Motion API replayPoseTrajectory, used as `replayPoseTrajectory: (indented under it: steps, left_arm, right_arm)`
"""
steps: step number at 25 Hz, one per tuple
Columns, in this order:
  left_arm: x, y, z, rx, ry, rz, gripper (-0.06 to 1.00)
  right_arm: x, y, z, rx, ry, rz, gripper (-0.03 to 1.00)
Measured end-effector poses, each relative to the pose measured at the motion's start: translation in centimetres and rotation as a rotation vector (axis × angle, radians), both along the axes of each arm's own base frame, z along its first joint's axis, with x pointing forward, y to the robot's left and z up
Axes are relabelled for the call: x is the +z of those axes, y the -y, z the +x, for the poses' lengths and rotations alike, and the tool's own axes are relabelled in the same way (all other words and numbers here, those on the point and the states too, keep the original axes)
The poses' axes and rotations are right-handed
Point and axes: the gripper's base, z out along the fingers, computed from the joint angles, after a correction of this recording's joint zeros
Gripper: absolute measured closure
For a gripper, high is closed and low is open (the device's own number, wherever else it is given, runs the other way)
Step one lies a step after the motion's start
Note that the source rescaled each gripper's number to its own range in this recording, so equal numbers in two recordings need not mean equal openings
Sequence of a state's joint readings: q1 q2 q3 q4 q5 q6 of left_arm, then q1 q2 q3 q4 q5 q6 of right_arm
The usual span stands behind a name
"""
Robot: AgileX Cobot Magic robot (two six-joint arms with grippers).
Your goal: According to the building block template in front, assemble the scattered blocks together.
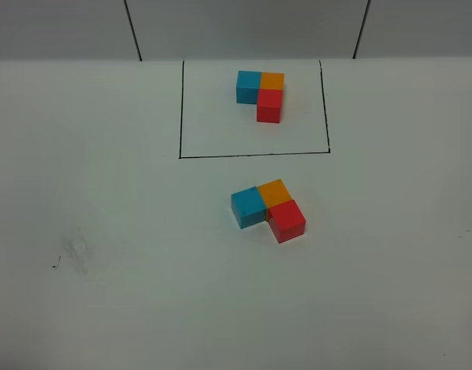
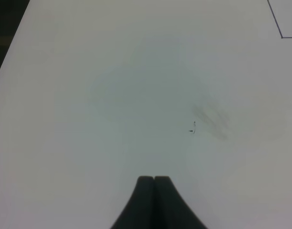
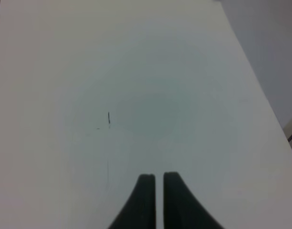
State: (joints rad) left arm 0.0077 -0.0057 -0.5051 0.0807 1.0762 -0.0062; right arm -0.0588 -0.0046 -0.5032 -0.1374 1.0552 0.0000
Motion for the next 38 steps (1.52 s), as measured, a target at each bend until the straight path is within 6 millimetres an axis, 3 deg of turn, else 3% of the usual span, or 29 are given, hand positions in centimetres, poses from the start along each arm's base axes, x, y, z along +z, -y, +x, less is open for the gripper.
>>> replayPoseTrajectory:
  steps: [38]
  left_arm:
    - [0.0, 0.0, 0.0, 0.0, 0.0, 0.0, 0.94]
  right_arm:
    - [0.0, 0.0, 0.0, 0.002, -0.001, -0.005, 0.96]
